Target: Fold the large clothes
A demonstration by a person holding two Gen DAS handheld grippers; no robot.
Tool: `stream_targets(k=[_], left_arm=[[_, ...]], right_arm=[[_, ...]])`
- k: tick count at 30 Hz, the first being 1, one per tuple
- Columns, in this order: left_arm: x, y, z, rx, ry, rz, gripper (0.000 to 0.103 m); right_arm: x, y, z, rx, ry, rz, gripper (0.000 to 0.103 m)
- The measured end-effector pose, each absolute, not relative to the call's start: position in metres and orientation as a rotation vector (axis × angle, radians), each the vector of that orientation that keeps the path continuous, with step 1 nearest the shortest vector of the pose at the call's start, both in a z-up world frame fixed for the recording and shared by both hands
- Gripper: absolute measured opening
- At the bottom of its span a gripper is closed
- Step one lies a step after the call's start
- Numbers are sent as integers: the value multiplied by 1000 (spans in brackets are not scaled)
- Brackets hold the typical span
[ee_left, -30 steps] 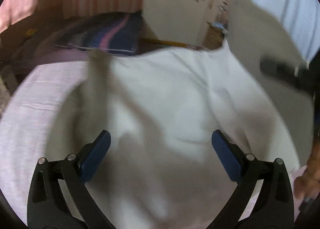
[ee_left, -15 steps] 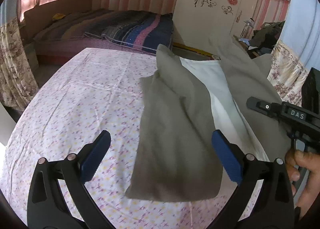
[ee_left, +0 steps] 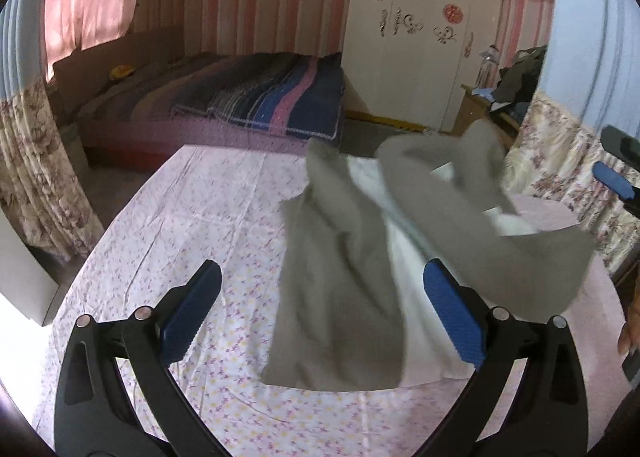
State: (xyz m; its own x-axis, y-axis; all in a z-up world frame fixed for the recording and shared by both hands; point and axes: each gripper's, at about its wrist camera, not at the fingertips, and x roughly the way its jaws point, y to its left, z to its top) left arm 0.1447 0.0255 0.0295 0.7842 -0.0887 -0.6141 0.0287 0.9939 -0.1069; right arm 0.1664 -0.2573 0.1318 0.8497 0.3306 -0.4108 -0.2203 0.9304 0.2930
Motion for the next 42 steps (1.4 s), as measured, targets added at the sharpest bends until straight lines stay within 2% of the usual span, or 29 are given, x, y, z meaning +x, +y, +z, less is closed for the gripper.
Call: stream_targets(k=[4, 10, 14, 18, 19, 21, 24, 27, 34, 37, 40, 42], left_arm=[[135, -2, 53, -87, 623, -127, 100], [125, -79, 76, -18, 588, -279, 100], [133, -126, 65, 53, 601, -317, 100], [157, -157, 30, 139, 653, -286, 99], [161, -159, 24, 146, 661, -298, 95], [167, -158, 9, 187, 677, -310, 41], [167, -147, 3, 176, 680, -335, 21], [157, -131, 13, 202, 623, -309, 15], [133, -62, 60, 232, 498, -207, 15], [139, -20, 36, 179, 558, -142, 15], [147, 19, -16, 101, 661, -102, 19], [146, 32, -38, 71, 662, -102, 34]], right_arm=[[150, -317, 129, 238, 470, 181, 95], [145, -377, 79, 297, 525, 78, 95], [141, -392, 55, 322, 553, 54, 95], [133, -401, 33, 334, 581, 41, 95], [132, -398, 30, 332, 587, 40, 95], [131, -398, 23, 326, 603, 45, 94], [134, -394, 15, 320, 621, 52, 94], [138, -384, 16, 314, 628, 67, 95], [147, -341, 27, 237, 616, 148, 95], [155, -314, 23, 205, 631, 195, 95], [163, -284, 14, 159, 658, 239, 95], [168, -262, 7, 121, 685, 272, 94]])
